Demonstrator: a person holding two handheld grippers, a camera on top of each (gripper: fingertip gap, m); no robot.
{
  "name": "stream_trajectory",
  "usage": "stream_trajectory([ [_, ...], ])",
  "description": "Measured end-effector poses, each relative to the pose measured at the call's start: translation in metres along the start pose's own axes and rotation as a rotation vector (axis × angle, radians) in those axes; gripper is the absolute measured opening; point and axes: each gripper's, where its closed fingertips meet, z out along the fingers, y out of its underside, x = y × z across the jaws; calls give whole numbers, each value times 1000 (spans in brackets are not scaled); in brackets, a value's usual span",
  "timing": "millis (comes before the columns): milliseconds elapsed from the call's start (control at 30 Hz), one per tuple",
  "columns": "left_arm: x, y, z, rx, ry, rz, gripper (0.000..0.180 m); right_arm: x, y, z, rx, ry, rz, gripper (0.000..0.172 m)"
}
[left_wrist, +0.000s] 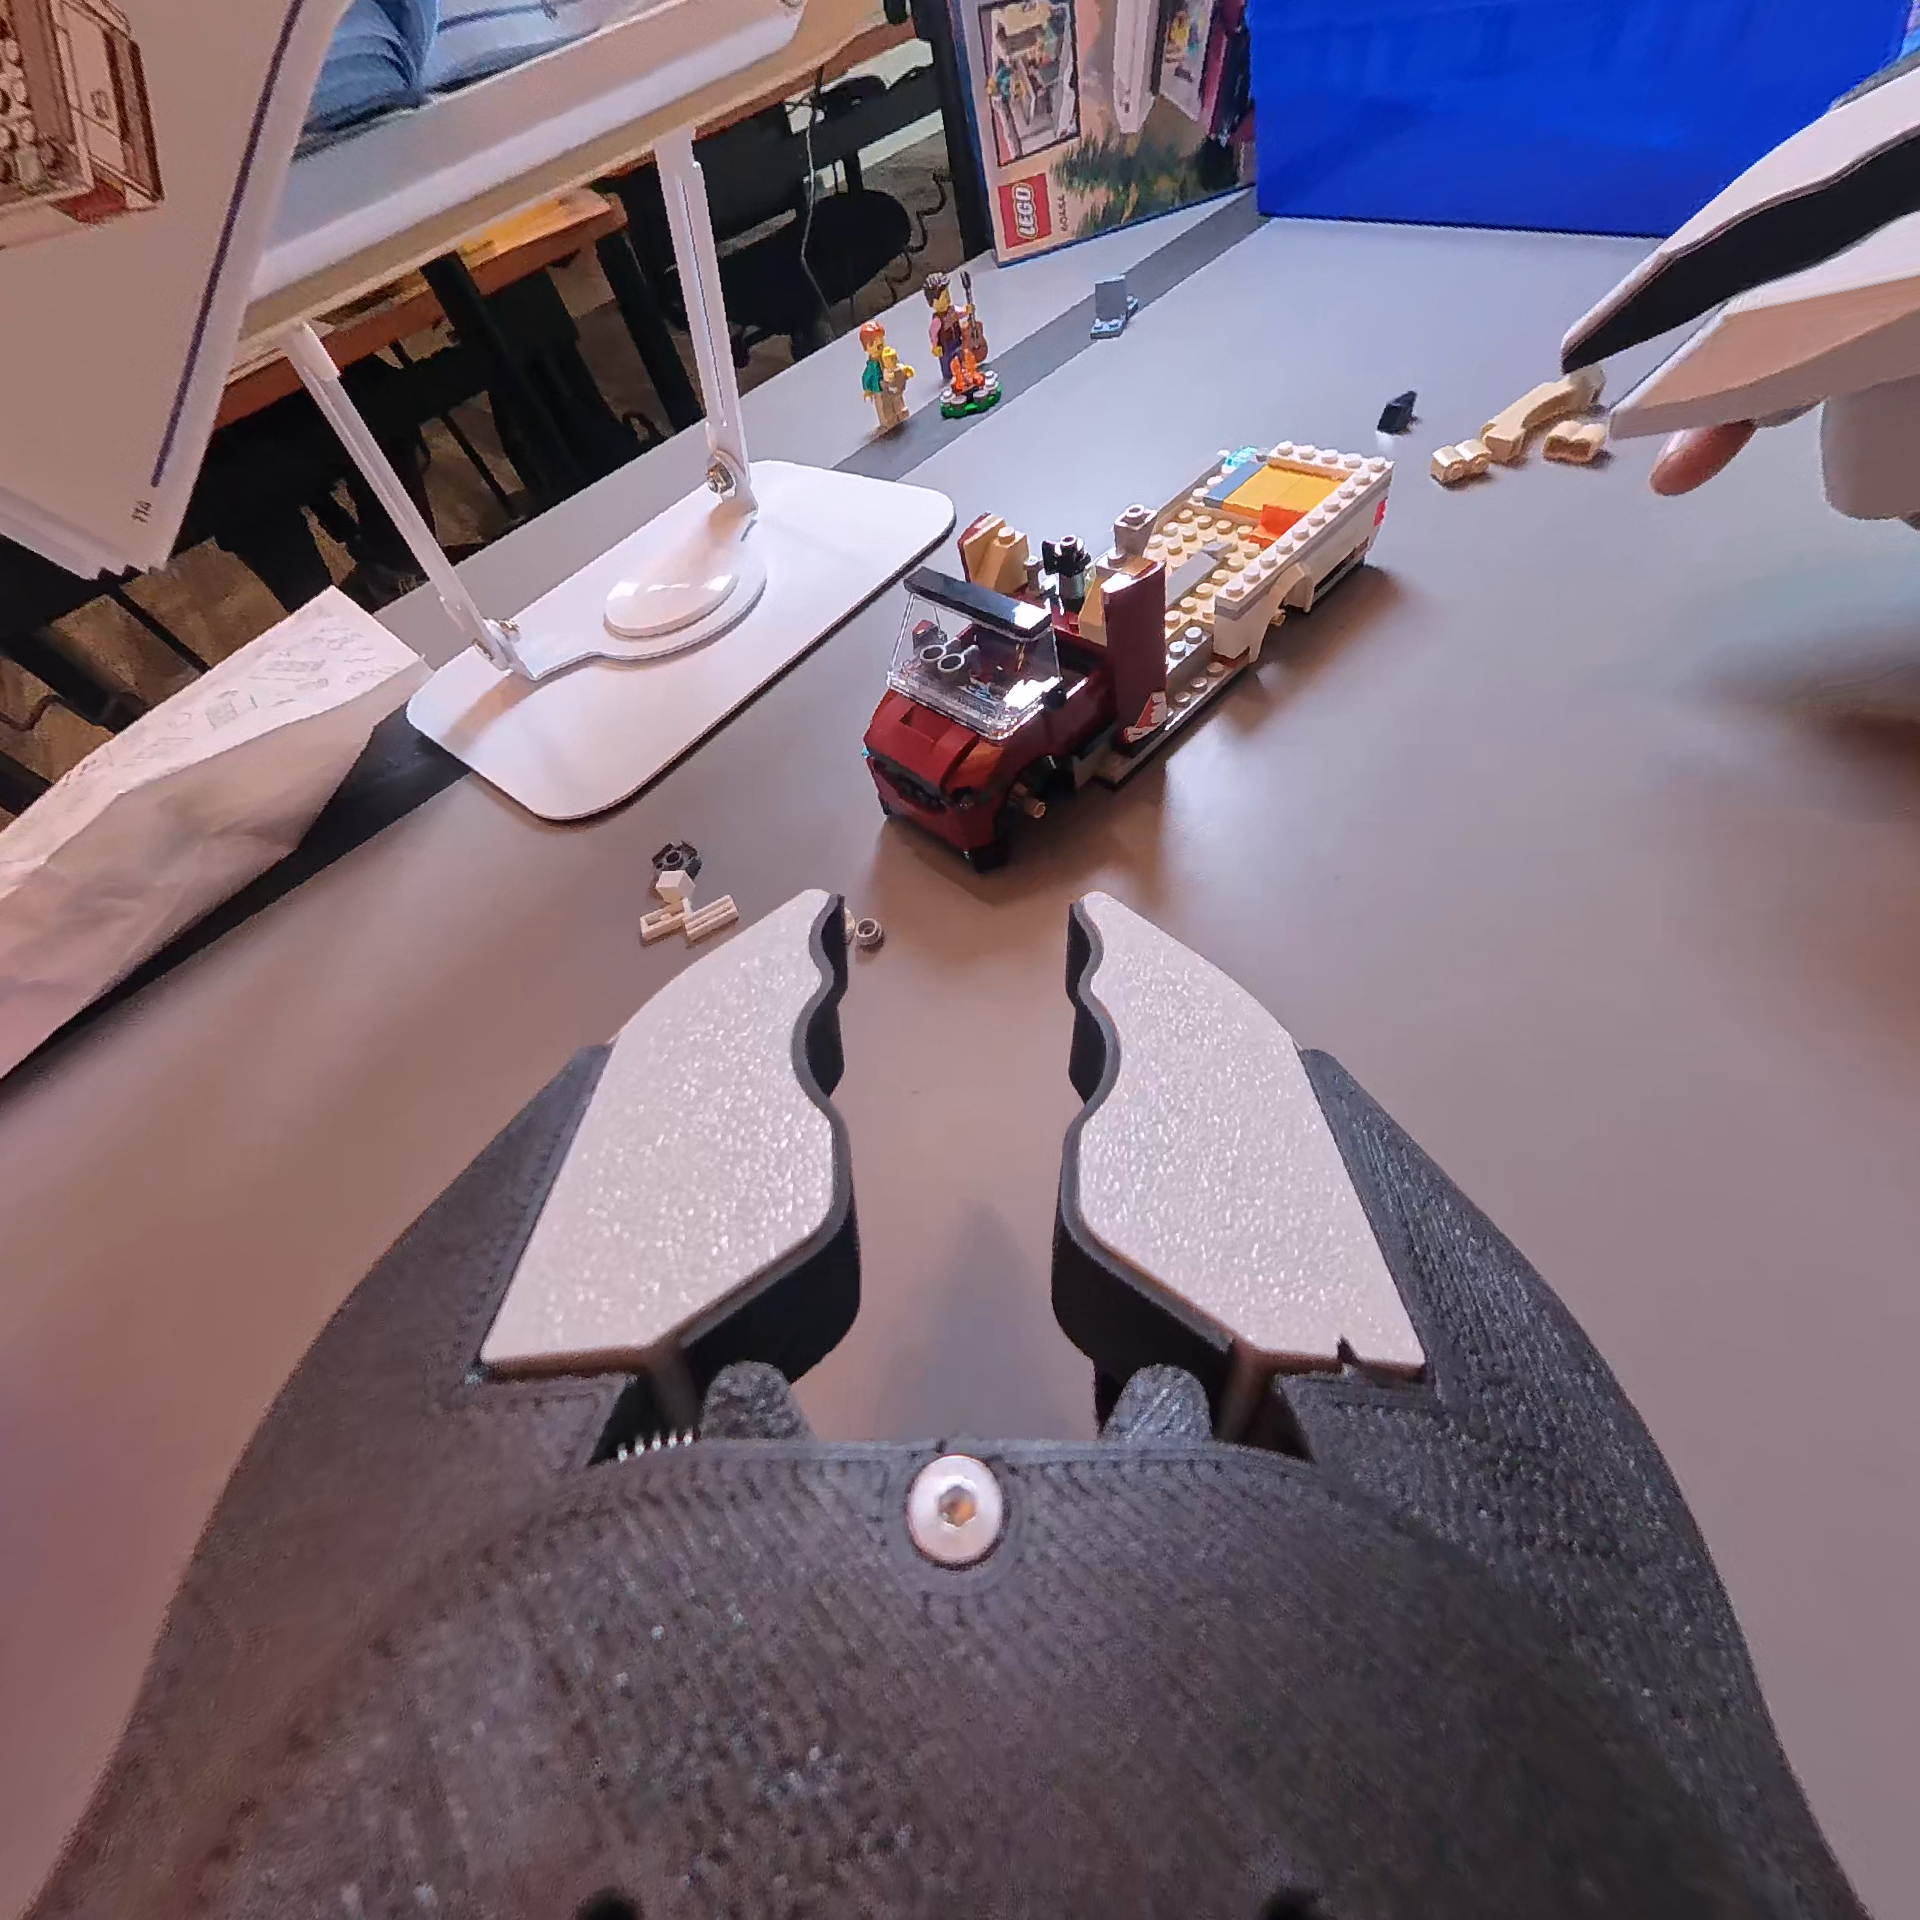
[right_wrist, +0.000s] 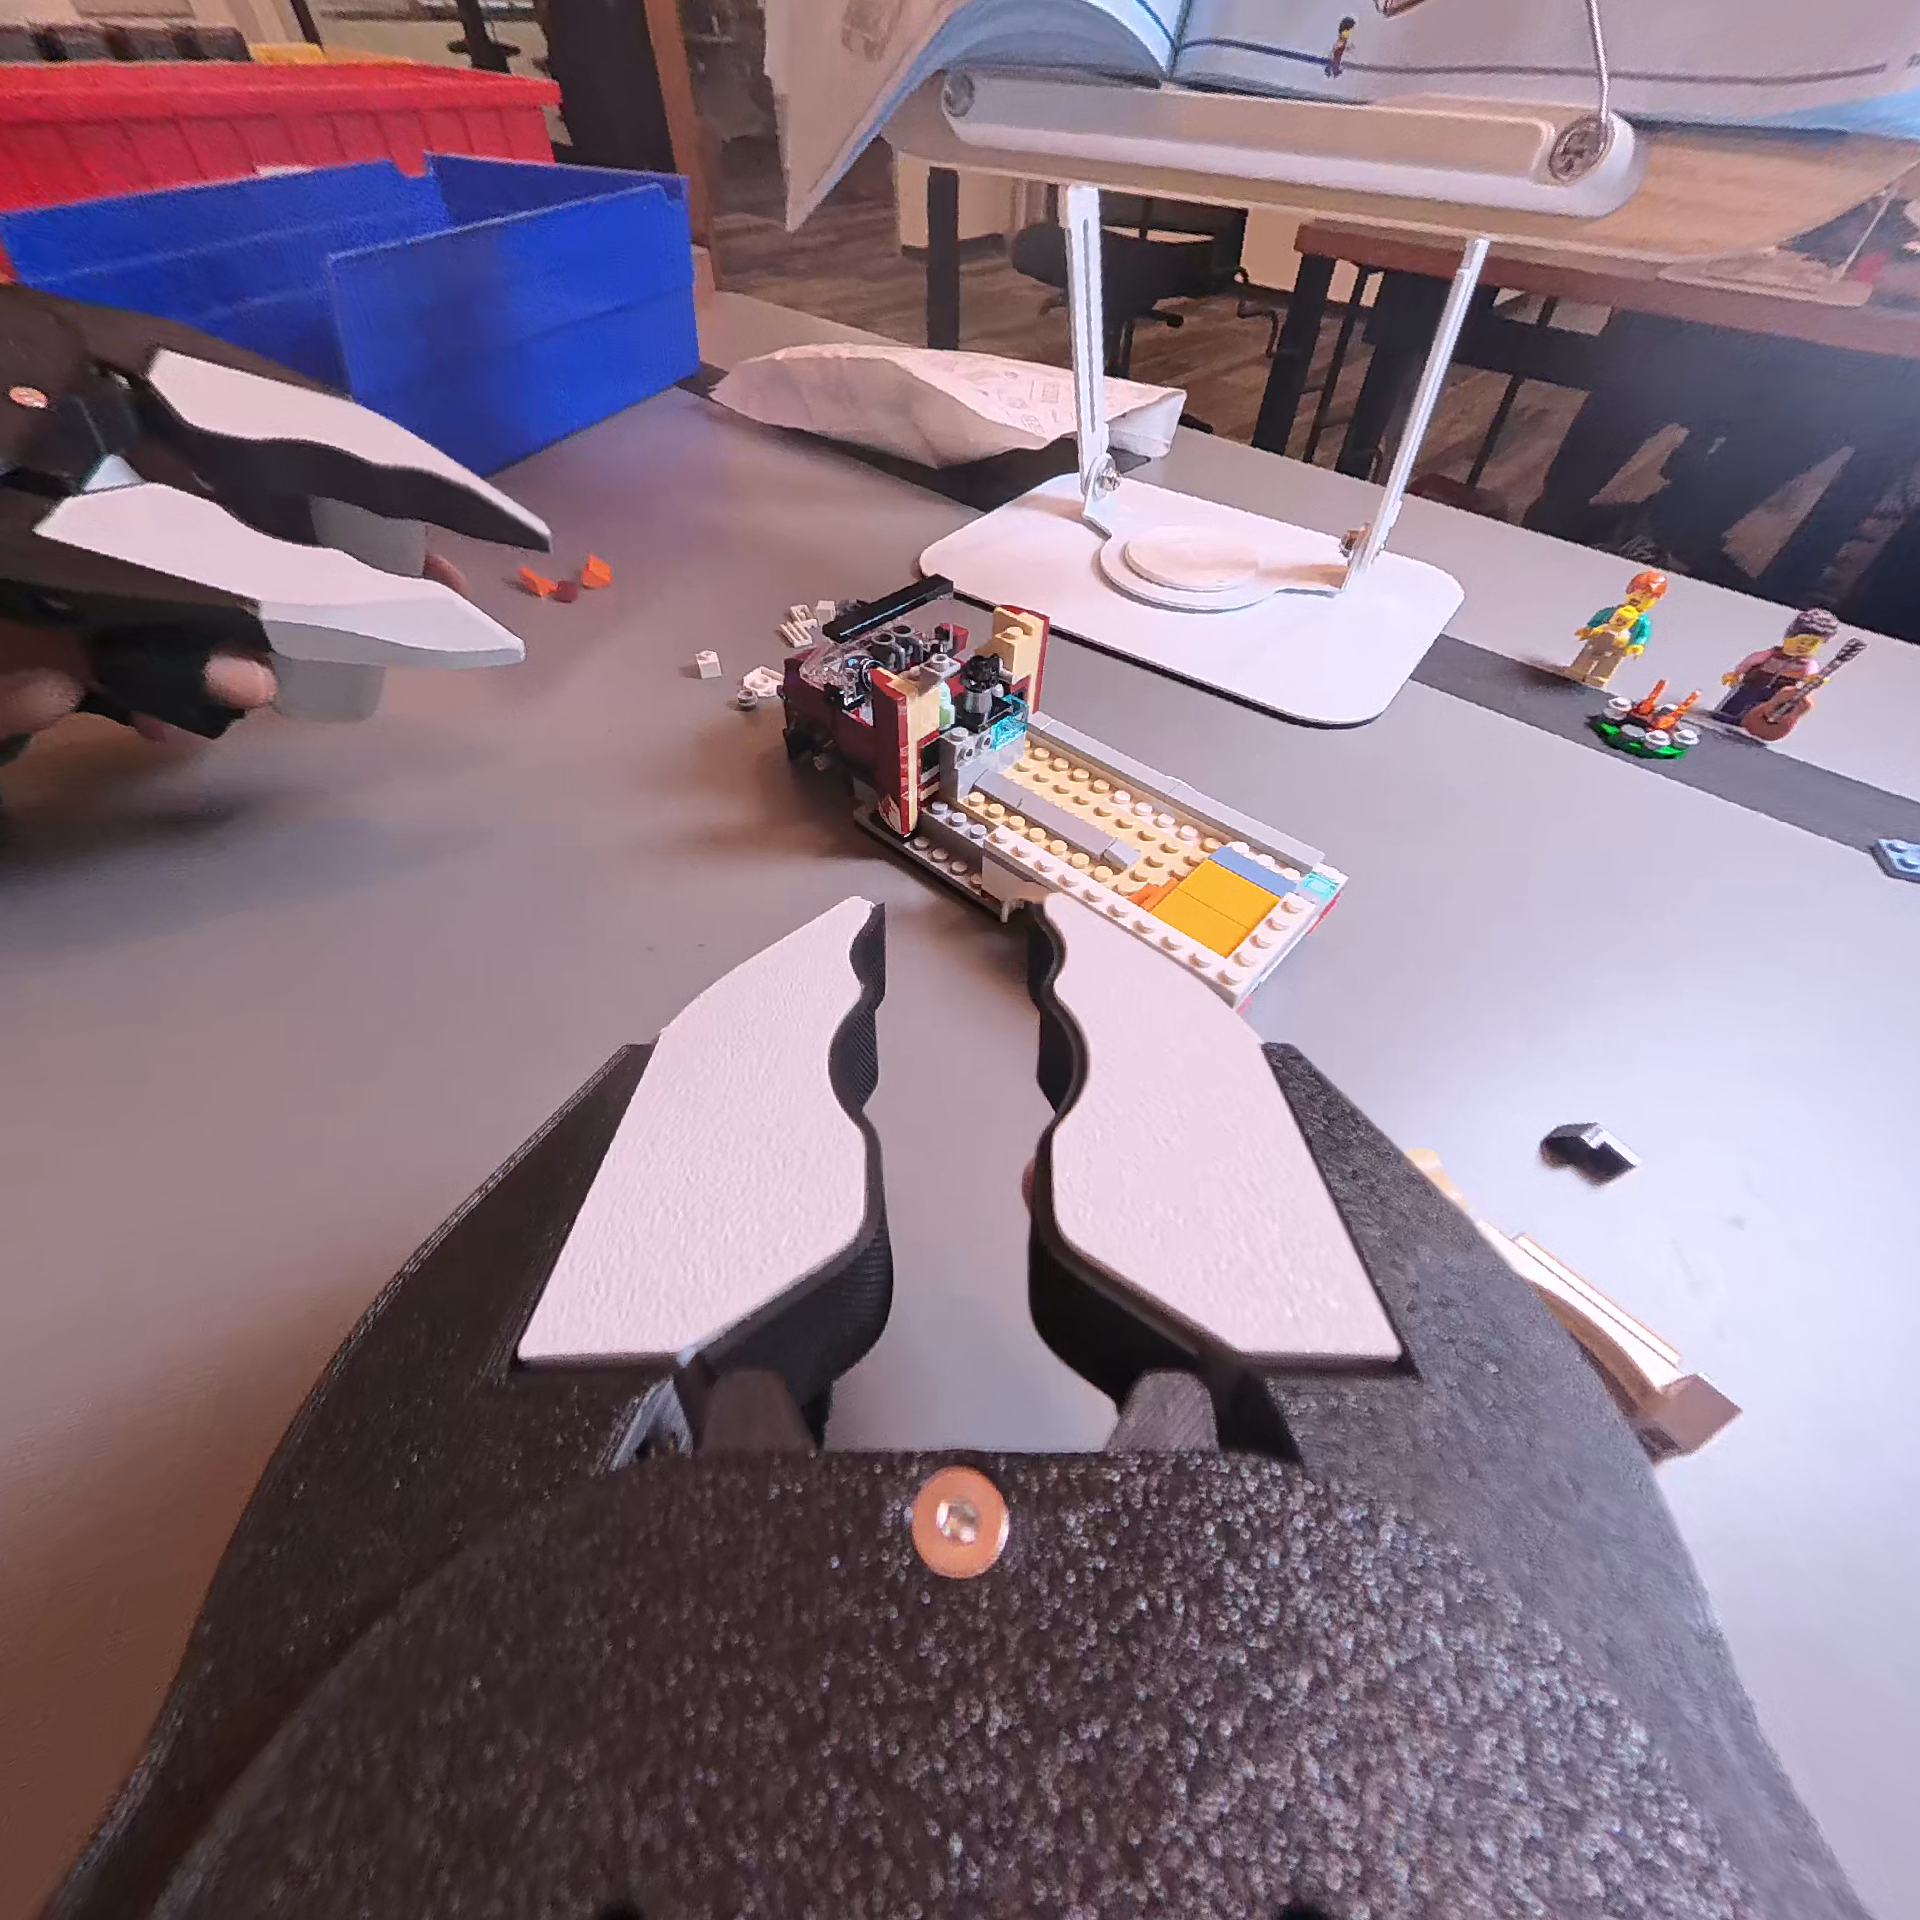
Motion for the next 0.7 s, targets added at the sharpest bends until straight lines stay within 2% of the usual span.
stream_trajectory([
  [133, -5, -13, -7, 56, -33, -10, 45, 5, -4, -1, 15, 47, -28, 43],
  [200, -8, -17, -10, 73, -42, -17, 45, 6, -7, -3, 27, 67, -38, 46],
  [700, -9, -21, -13, 100, -49, -24, 43, 8, -14, -8, 57, 88, -40, 44],
])
